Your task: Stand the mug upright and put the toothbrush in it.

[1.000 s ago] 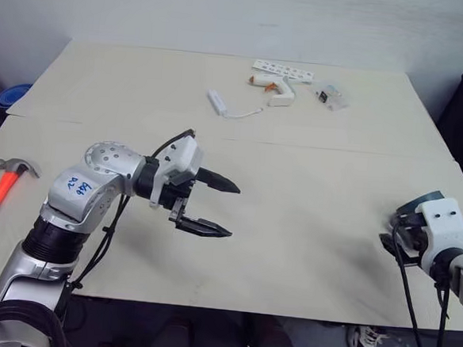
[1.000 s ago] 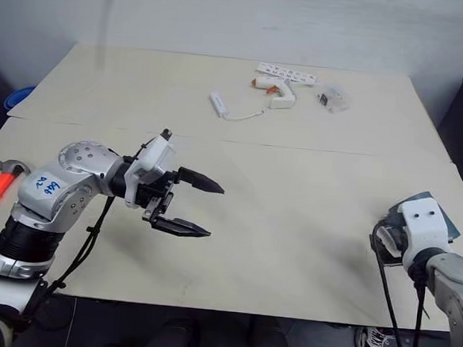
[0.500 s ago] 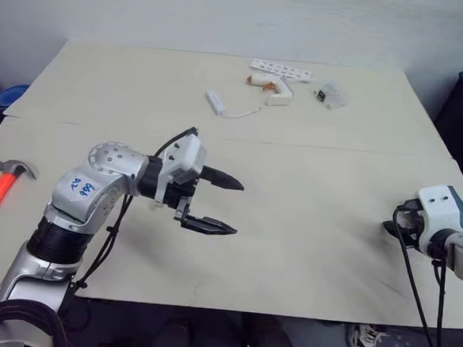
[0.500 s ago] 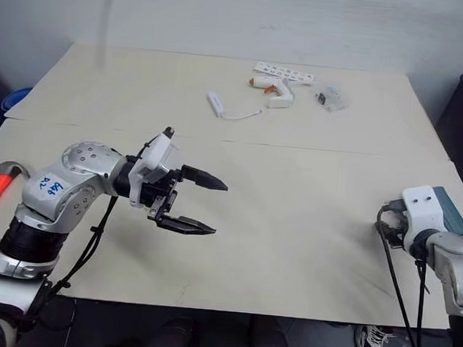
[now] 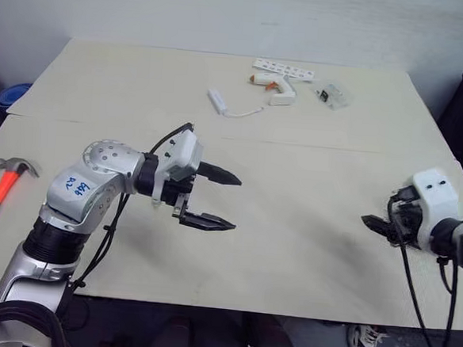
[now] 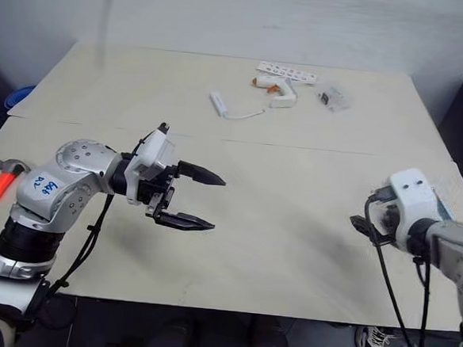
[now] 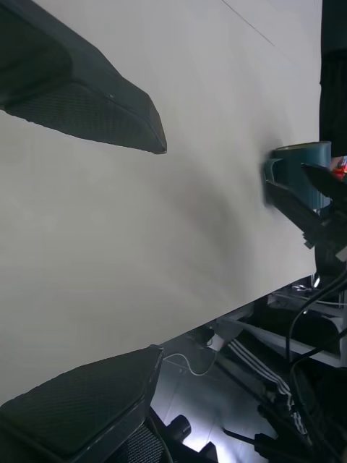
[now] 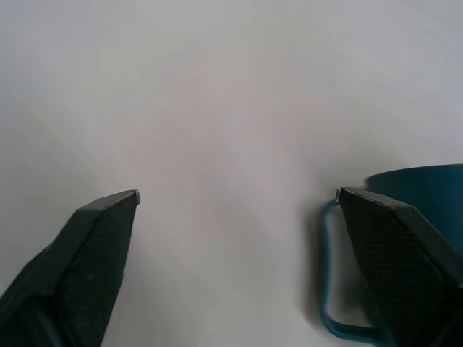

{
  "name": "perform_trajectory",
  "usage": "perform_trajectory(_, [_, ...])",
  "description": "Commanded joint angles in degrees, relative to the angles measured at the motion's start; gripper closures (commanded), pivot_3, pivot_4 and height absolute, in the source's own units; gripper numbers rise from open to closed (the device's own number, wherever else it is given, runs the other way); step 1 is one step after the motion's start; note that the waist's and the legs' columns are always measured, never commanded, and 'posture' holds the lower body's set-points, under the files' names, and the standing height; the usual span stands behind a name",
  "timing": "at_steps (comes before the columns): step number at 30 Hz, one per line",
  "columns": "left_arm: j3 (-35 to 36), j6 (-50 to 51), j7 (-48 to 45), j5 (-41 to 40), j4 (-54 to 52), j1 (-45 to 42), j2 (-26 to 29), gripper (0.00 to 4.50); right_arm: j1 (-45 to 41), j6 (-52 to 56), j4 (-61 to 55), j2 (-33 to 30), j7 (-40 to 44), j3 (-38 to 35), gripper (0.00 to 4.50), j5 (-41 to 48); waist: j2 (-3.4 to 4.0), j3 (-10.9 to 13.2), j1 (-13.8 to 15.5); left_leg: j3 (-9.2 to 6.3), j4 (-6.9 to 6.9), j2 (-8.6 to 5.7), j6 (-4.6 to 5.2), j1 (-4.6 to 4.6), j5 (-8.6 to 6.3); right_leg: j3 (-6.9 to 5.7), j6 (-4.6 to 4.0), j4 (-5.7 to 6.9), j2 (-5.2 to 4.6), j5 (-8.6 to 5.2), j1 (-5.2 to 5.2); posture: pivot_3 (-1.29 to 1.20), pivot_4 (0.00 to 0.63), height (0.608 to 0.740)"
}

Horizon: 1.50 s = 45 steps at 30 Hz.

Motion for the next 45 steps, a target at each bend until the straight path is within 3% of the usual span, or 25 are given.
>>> perform_trajectory(1, [0.2,-1.3,-0.2,0.0,-0.3,-1.2,-1.2,0.00,2.0,-2.4,-0.4,-5.4,1.0,-1.2,0.03,-2.3,0.00,0.0,0.1,0.00,-0.01,0.01,0.00,0.00,0.00,-0.01,0.00,-0.02,0.01,0.00,0.01,0.00,0.150,0.740])
perform_trajectory(13, [-0.5,-1.2,-0.2,0.6,0.9,-4.2,-2.8,0.00,6.6,-13.5,10.1,2.8,-4.2,4.7,0.03,-8.8,0.00,0.0,0.2,0.11,0.00,0.01,0.04,0.02,-0.02,0.09,0.05,-0.03,0.05,0.03,0.00,0.00,0.150,0.740])
perform_trajectory(23, [0.1,-0.3,0.4,0.5,-0.4,-4.0,-1.4,0.00,2.7,-26.1,25.1,3.0,-2.0,10.6,0.03,-13.8,0.00,0.0,-0.3,0.11,0.02,0.00,0.04,0.04,-0.02,0.09,0.07,-0.03,0.05,0.04,0.02,0.00,0.150,0.740])
perform_trajectory(26, [0.3,-0.2,0.7,0.5,-0.4,-4.0,-1.3,0.00,2.0,-26.8,26.1,3.0,-0.8,10.4,0.65,-13.6,0.00,0.0,-0.3,0.11,0.02,0.01,0.04,0.03,-0.02,0.09,0.07,-0.03,0.05,0.04,0.02,0.00,0.150,0.740])
perform_trajectory(36, [0.1,-0.5,1.4,0.6,-0.8,-3.6,-1.4,0.00,3.0,-25.1,22.7,2.7,0.3,9.4,4.08,-13.1,0.00,0.0,-0.3,0.10,0.02,0.01,0.04,0.02,-0.02,0.09,0.07,-0.03,0.05,0.04,0.01,0.00,0.150,0.740])
perform_trajectory(45, [-0.3,-1.3,1.0,1.1,0.2,-4.0,-1.9,0.00,3.7,-22.9,19.7,2.7,0.5,8.6,4.08,-13.0,0.00,0.0,-0.3,0.10,0.02,0.00,0.04,0.02,-0.02,0.09,0.08,-0.02,0.04,0.04,0.01,0.00,0.150,0.740])
